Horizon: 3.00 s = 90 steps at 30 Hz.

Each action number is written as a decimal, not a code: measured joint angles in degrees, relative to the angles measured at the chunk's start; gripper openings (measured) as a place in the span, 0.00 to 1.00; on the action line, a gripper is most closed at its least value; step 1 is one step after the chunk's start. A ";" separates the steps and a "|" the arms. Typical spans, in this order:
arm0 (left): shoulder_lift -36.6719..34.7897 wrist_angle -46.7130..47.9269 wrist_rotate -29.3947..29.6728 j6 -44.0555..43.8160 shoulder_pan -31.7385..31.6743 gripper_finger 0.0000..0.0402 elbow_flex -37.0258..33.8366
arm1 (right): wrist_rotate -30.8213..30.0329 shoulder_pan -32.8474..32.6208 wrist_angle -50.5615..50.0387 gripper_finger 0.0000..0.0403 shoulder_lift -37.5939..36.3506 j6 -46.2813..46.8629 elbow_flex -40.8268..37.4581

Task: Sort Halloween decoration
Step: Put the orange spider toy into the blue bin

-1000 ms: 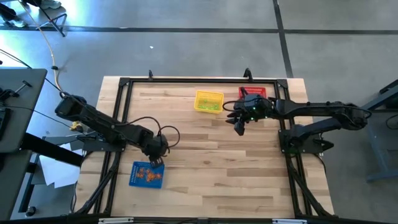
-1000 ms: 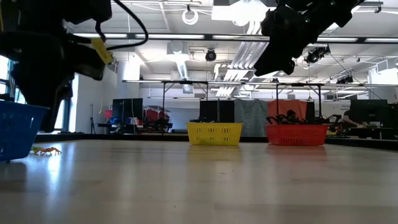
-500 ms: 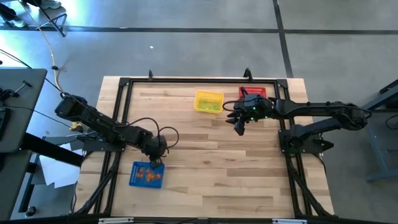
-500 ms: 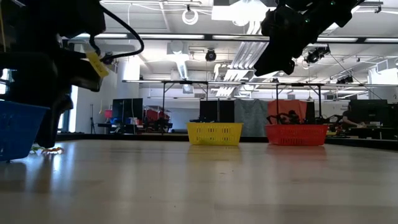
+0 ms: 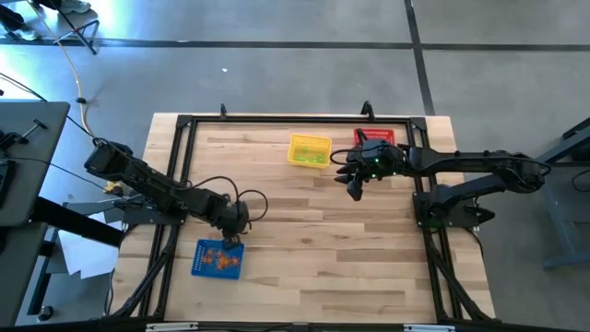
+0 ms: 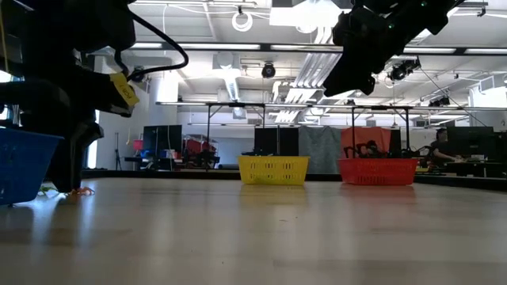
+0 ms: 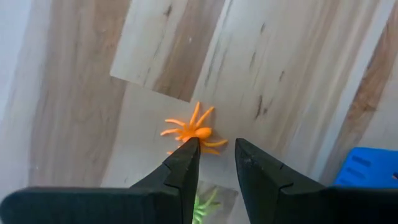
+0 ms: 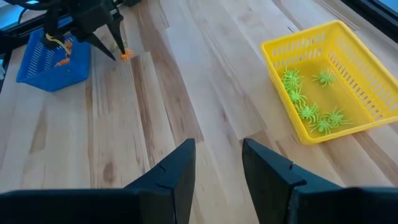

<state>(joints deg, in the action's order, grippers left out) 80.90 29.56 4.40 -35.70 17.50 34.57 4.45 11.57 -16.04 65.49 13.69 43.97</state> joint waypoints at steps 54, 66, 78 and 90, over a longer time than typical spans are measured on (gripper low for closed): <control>-0.11 -3.71 1.75 4.19 -3.74 0.16 -2.73 | 0.04 0.00 0.47 0.31 0.02 -0.22 0.00; 0.41 -3.20 4.51 3.06 -3.74 0.02 -0.48 | 0.03 0.00 0.88 0.31 0.02 -0.20 0.00; 0.26 -13.98 4.35 6.13 -3.78 0.08 3.17 | 0.03 0.00 0.91 0.31 0.02 0.87 0.00; 0.20 -17.74 5.21 18.06 -3.85 0.33 3.37 | 0.02 0.00 0.89 0.31 0.02 0.42 0.00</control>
<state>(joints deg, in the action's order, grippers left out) 81.10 11.82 9.61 -17.65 13.65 37.93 4.47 11.57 -15.16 65.52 14.11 43.97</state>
